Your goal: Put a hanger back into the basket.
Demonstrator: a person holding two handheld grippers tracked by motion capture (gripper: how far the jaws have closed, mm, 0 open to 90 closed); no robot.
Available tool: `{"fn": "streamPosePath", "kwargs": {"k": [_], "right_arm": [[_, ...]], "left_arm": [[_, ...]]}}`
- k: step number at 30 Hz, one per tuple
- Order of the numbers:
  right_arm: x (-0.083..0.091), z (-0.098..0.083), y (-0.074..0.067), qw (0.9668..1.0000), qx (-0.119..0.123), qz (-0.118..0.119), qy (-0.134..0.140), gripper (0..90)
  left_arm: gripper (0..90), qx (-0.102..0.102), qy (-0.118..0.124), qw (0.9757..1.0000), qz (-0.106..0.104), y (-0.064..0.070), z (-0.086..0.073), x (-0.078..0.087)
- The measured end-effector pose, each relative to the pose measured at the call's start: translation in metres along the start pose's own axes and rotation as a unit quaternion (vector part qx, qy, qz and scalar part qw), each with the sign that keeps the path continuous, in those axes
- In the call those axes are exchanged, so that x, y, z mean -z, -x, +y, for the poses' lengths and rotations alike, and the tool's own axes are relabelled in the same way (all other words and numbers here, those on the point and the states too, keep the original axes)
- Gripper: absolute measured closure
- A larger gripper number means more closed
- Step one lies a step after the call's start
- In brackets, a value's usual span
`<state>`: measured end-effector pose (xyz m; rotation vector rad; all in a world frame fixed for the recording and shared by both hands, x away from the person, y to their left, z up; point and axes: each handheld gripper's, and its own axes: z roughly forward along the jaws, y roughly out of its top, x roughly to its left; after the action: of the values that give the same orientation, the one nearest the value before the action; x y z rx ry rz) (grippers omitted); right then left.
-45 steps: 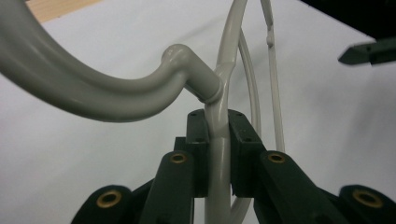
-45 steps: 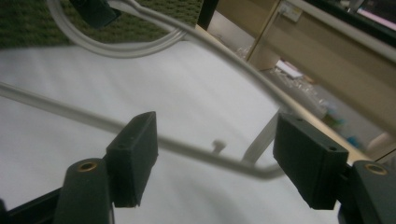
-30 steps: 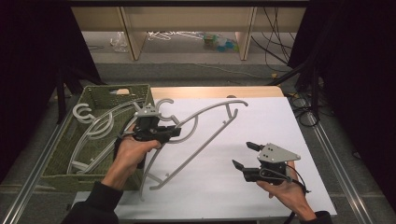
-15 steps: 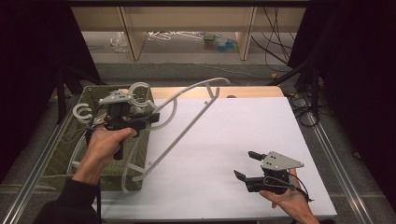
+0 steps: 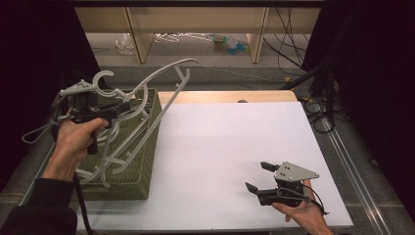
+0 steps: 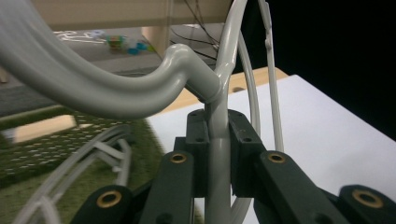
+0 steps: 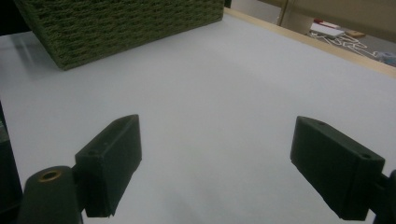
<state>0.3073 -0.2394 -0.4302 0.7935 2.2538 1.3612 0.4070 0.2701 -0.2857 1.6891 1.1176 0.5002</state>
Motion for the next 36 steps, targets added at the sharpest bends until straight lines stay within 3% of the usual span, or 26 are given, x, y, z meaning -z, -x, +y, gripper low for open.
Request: {"fn": "streamPosePath", "kwargs": {"k": [2, 8, 11, 15, 17, 20, 28, 36], "right_arm": [[0.000, 0.000, -0.001, 1.0000, -0.003, 0.001, -0.001, 17.5], [-0.002, -0.001, -0.001, 1.0000, -0.004, 0.005, -0.006, 17.5], [-0.003, -0.001, -0.001, 0.9999, -0.002, 0.011, -0.007, 17.6], [-0.004, -0.002, -0.002, 0.9999, -0.001, 0.010, -0.011, 17.9], [-0.004, -0.002, -0.002, 0.9999, 0.002, 0.007, -0.015, 17.9], [-0.005, -0.002, -0.002, 0.9999, 0.001, 0.010, -0.010, 18.0], [-0.004, -0.002, -0.002, 0.9998, 0.001, 0.009, -0.016, 18.1], [-0.005, -0.002, -0.002, 0.9998, -0.001, 0.013, -0.012, 18.1]], "left_arm": [[80.3, 0.005, -0.001, 0.9999, 0.013, -0.012, -0.001, 0.001], [80.2, -0.007, -0.011, 0.9989, 0.045, -0.035, -0.008, 0.003], [80.2, -0.008, -0.016, 0.9978, 0.065, -0.046, -0.013, 0.004], [80.3, -0.023, -0.026, 0.9950, 0.094, -0.061, -0.019, 0.005], [80.2, -0.017, -0.028, 0.9941, 0.103, -0.069, -0.022, 0.007], [80.1, -0.014, -0.022, 0.9934, 0.112, -0.077, -0.026, 0.011], [80.2, -0.037, -0.039, 0.9887, 0.140, -0.095, -0.036, 0.009], [80.2, -0.042, -0.065, 0.9868, 0.142, -0.103, -0.054, 0.009]]}}
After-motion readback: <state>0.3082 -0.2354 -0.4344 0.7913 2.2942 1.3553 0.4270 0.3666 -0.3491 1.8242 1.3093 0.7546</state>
